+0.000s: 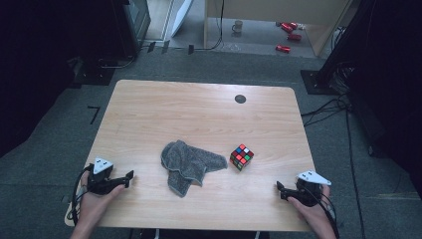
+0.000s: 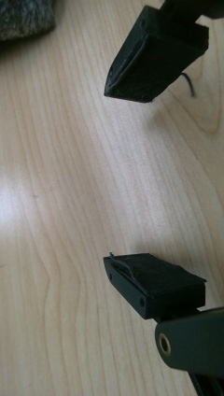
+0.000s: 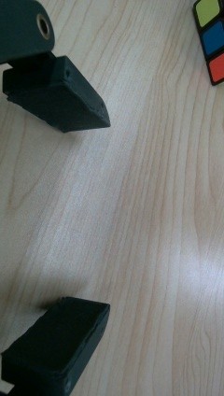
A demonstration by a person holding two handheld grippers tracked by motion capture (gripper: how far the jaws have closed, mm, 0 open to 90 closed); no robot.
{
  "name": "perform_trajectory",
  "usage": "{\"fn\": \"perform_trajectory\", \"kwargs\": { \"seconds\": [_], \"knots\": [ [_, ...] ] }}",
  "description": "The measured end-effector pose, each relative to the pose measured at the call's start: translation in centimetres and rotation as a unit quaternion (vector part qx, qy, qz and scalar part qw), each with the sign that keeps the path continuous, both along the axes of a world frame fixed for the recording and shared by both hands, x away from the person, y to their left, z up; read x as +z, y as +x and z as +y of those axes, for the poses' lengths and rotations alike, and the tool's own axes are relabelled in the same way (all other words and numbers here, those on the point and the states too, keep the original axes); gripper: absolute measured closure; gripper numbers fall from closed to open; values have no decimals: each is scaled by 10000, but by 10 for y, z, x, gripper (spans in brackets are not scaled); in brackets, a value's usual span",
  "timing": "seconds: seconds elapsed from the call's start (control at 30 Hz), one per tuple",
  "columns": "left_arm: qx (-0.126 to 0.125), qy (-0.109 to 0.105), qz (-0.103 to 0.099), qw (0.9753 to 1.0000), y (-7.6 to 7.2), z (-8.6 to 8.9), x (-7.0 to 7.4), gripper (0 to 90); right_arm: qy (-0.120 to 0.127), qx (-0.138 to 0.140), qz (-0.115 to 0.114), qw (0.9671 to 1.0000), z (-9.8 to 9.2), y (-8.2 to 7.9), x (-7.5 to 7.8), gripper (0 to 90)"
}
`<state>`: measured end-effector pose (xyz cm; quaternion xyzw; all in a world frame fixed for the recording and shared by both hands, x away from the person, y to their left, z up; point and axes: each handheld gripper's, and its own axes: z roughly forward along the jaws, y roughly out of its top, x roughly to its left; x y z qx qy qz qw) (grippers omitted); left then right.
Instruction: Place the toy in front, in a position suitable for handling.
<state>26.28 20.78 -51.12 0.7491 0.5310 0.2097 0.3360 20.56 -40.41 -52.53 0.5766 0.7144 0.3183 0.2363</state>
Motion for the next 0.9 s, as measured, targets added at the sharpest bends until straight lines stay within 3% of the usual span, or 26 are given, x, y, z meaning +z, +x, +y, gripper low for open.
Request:
{"fn": "perform_trajectory", "kwargs": {
  "seconds": [0.07, 0.23, 0.4, 0.5, 0.67, 0.9],
  "knots": [
    [1, -4, -53, 10000, 0, -1, 1, 181, 4, 0, 1, 10000, 0, 0, 0, 95],
    [-179, -303, -186, 9992, 6, -17, 11, 182, 2, -30, 2, 10000, 0, 1, 0, 96],
    [-442, -299, -247, 9983, 8, -36, 17, 181, 8, -102, 4, 9999, 2, 2, 0, 96],
    [-742, -420, -191, 9962, 12, -57, 19, 181, -2, -135, -1, 9999, 2, 2, 0, 99],
    [-1112, -444, -141, 9927, 15, -86, 20, 181, -6, -200, 18, 9998, 3, 3, 1, 102],
    [-1379, -380, -144, 9896, 21, -117, 20, 180, 47, -325, -79, 9994, 5, 4, 7, 130]
  ]
}}
